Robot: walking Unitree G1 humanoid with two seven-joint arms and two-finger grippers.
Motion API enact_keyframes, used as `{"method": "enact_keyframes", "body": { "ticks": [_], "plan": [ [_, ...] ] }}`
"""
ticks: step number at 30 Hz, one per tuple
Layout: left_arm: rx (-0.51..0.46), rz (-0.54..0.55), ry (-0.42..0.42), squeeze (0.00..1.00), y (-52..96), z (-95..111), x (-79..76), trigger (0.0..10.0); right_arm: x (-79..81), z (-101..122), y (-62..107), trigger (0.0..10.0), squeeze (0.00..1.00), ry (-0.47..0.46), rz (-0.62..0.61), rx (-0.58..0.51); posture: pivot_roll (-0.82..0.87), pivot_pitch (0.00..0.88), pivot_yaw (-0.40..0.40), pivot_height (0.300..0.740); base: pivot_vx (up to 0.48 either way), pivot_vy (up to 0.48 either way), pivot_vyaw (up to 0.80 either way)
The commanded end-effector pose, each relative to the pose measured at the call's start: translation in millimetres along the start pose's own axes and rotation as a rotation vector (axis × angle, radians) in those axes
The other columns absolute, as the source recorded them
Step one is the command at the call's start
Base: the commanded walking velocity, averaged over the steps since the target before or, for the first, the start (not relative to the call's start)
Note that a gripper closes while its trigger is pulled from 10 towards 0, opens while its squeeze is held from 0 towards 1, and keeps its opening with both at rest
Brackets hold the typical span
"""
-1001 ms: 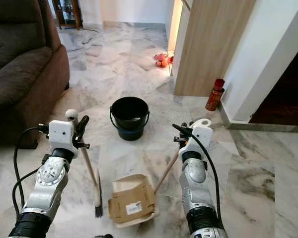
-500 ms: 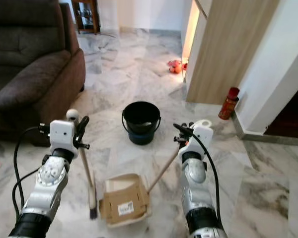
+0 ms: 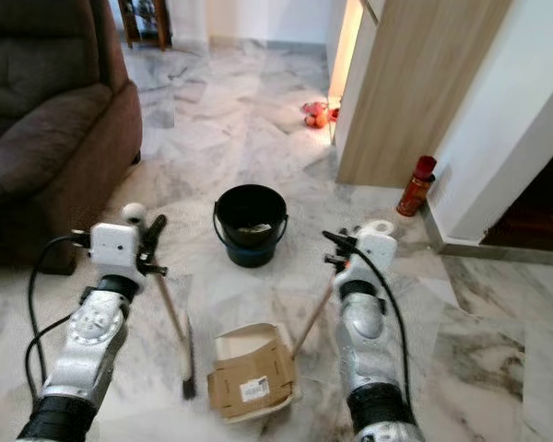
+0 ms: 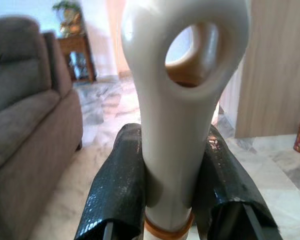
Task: Sweep floor
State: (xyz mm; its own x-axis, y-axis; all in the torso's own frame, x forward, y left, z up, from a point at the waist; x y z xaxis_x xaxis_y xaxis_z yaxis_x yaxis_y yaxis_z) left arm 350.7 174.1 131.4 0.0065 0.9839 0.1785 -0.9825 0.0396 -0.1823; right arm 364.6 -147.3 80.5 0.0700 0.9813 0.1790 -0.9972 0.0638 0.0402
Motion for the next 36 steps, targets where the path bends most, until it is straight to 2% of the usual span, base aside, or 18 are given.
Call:
{"method": "enact_keyframes", "body": {
  "ticks": [1, 9, 36],
  "plan": [
    [-0.055, -0.016, -0.004, 0.00, -3.8, 13.5, -7.7, 10.0, -6.2, 12.6, -3.1, 10.0, 0.00, -0.010, -0.013, -0.046, 0.06, 0.000, -0.056, 0.740, 0.259, 0.000, 0.00],
    [-0.056, -0.018, -0.003, 0.00, -4.2, 13.8, -8.6, 10.0, -5.0, 12.8, -2.9, 10.0, 0.00, -0.013, -0.006, -0.047, 0.06, 0.000, -0.056, 0.740, 0.261, 0.000, 0.47],
    [-0.059, -0.015, -0.007, 0.00, -5.3, 14.7, -7.9, 10.0, 0.4, 9.6, -2.6, 10.0, 0.00, -0.022, 0.021, -0.032, 0.07, 0.000, -0.055, 0.740, 0.262, 0.000, 0.00]
  ]
}}
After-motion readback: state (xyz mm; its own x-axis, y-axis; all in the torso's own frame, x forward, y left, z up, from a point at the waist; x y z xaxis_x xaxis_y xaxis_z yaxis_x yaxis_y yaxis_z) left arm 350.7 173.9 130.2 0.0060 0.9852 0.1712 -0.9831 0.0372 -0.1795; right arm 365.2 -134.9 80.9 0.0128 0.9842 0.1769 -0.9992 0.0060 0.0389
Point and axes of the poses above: a point about 5 cm out from each wrist's last joint towards the gripper, its own y axis pointing back from the gripper into the wrist, its own z axis along the axis of the wrist's last joint, x = y × z, the point moved 4 cm from there along -y, pointing out of the wrist towards the gripper, and after that the axes turned 1 degree about -y, right-handed, at the moved point
